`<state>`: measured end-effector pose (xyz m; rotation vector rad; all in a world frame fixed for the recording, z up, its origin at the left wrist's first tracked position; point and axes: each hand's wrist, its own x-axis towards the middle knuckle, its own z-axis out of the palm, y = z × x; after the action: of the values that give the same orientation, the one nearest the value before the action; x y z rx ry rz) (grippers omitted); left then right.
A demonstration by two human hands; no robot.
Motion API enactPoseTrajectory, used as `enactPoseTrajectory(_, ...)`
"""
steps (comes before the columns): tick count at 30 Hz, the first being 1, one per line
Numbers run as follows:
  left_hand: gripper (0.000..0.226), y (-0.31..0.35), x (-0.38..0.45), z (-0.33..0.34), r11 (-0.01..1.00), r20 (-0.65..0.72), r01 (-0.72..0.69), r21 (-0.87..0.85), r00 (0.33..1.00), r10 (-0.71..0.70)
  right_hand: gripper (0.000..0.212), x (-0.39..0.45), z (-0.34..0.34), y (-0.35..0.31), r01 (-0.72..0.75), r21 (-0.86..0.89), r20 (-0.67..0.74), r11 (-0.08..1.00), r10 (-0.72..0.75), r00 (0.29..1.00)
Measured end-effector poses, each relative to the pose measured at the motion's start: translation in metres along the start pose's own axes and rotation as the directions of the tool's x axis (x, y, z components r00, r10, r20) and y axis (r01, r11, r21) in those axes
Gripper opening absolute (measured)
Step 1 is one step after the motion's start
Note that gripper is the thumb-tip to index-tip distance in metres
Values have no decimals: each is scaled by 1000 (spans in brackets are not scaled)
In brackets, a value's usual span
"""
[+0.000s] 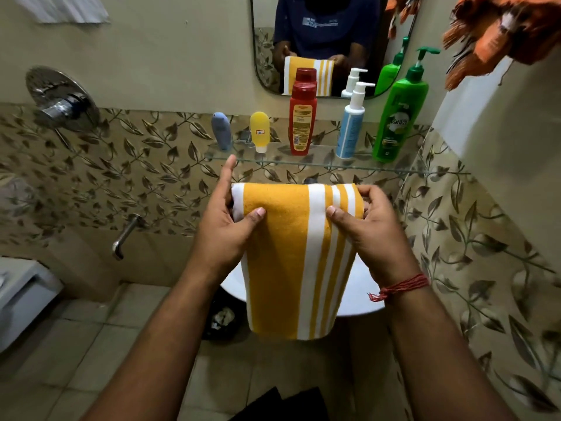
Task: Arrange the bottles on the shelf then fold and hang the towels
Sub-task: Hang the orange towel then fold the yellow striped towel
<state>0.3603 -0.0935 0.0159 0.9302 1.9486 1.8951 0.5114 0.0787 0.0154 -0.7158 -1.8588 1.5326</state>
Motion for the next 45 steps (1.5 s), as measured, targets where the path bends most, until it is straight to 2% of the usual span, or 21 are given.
enactPoseTrajectory(3, 80, 6, 5, 1, 998, -90, -58, 9, 994, 59, 44, -2, 6, -11, 120, -95, -52, 988, -125, 991)
enactPoseTrajectory(6, 62, 16, 15, -7, 987, -165, -156, 41, 973, 160, 50, -3, 7, -29, 229, -95, -60, 969, -235, 970)
enactPoseTrajectory(10, 46, 28, 26, -16, 972, -201, -233, 31, 951, 235, 61, 2, 10, -50, 303, -115, -87, 946, -313, 946)
enactPoseTrajectory(13, 40, 37, 34, -22, 962, -222, -270, 47, 936, 273, 62, 3, 20, -61, 343, -157, -164, 926, -367, 916)
enactPoseTrajectory(15, 38, 40, 41, -26, 957, -211, -285, 46, 934, 288, 62, 2, 25, -67, 368, -199, -220, 908, -408, 886)
enactPoseTrajectory(20, 34, 55, 69, -36, 948, -133, -314, -46, 943, 305, 56, -2, 35, -88, 455, -254, -260, 853, -513, 818)
enactPoseTrajectory(25, 29, 90, 101, -21, 905, 24, -369, -212, 924, 382, 48, -8, 29, -126, 515, -349, -376, 783, -620, 689)
enactPoseTrajectory(29, 29, 127, 119, 5, 842, 126, -381, -382, 881, 456, 43, -18, 12, -164, 535, -467, -454, 704, -710, 538)
enactPoseTrajectory(32, 28, 158, 131, 26, 803, 225, -345, -487, 839, 496, 42, -34, -2, -195, 520, -546, -467, 657, -754, 462)
enactPoseTrajectory(35, 27, 195, 141, 58, 752, 300, -343, -563, 763, 573, 38, -49, -19, -232, 496, -653, -423, 572, -819, 388)
enactPoseTrajectory(39, 35, 256, 142, 114, 688, 317, -352, -635, 693, 648, 30, -62, -60, -284, 322, -860, -315, 395, -909, 274)
enactPoseTrajectory(43, 47, 312, 138, 176, 660, 297, -343, -668, 691, 659, 28, -67, -109, -330, 104, -967, -213, 234, -959, 185)
enactPoseTrajectory(45, 47, 336, 135, 208, 657, 274, -365, -659, 697, 662, 27, -69, -133, -351, -11, -990, -140, 140, -975, 175)
